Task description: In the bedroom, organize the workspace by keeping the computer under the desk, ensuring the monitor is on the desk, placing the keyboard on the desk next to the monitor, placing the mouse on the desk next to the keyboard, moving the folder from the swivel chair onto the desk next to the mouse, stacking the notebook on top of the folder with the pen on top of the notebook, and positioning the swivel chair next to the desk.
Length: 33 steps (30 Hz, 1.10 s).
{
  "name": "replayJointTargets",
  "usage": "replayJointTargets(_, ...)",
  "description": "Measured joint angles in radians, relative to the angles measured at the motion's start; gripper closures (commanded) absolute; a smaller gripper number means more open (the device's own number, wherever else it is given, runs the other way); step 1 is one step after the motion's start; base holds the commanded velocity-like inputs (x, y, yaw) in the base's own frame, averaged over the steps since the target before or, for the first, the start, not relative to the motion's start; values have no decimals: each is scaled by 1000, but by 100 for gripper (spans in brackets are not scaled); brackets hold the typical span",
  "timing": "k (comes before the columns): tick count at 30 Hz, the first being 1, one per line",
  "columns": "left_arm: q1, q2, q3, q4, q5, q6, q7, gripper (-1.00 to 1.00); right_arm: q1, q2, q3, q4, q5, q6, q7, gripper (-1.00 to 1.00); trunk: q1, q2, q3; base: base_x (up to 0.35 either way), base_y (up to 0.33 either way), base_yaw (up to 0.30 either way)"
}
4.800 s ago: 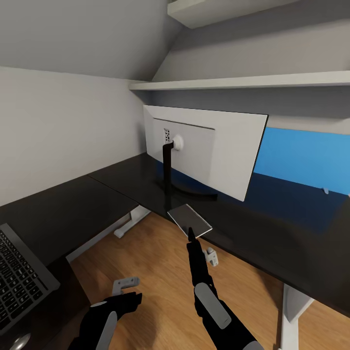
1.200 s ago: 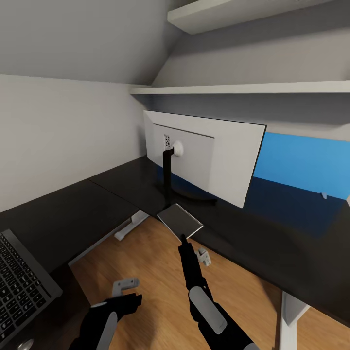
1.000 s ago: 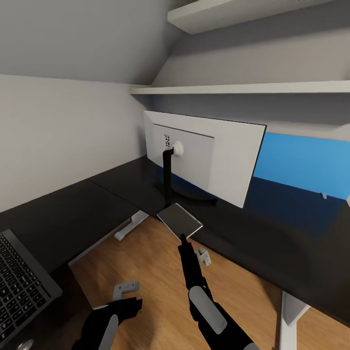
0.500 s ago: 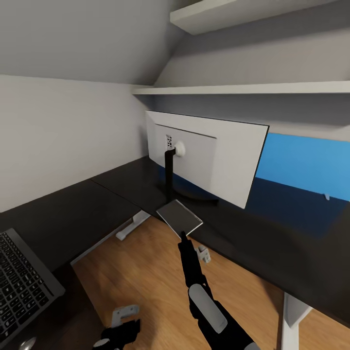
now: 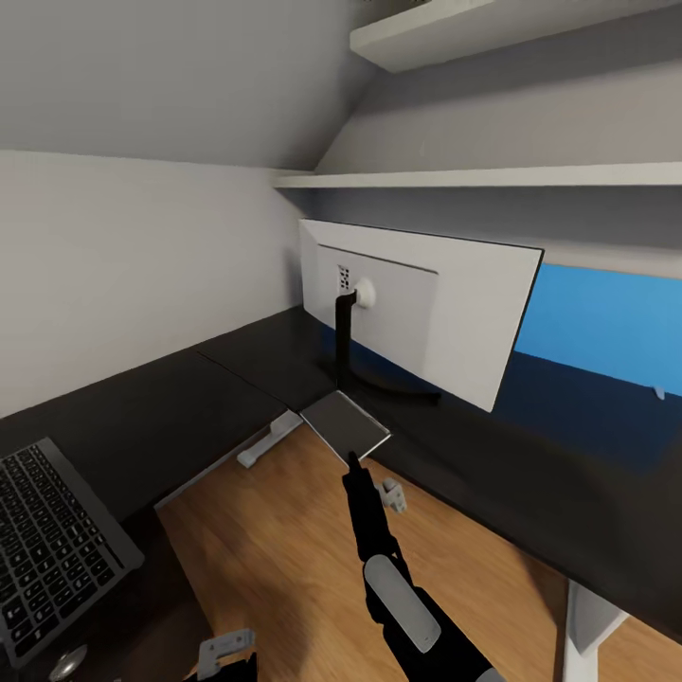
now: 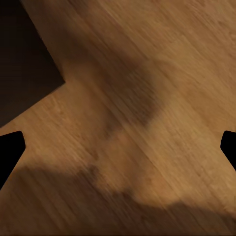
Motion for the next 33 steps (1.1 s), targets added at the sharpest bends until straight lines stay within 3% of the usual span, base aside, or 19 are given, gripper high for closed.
replayJointTargets(10, 10, 3, -2, 25, -1, -35, 4, -100, 1, 0, 3, 0, 0, 0, -12, 100, 0, 0, 9, 0, 0, 155)
replayJointTargets(17, 47, 1, -23, 32, -33, -147, 6, -100, 1, 0, 2, -1, 0, 0, -13, 100, 0, 0, 16, 0, 0, 163)
replayJointTargets(28, 96, -3, -28, 27, -64, -191, 8, -100, 2, 0, 17, 0, 0, 0, -14, 100, 0, 0, 27, 0, 0, 163)
replayJointTargets(33, 150, -1, -28, 33, -75, -272, 9, -100, 3, 0, 26, 0, -1, -2, -15, 100, 0, 0, 32, 0, 0, 163)
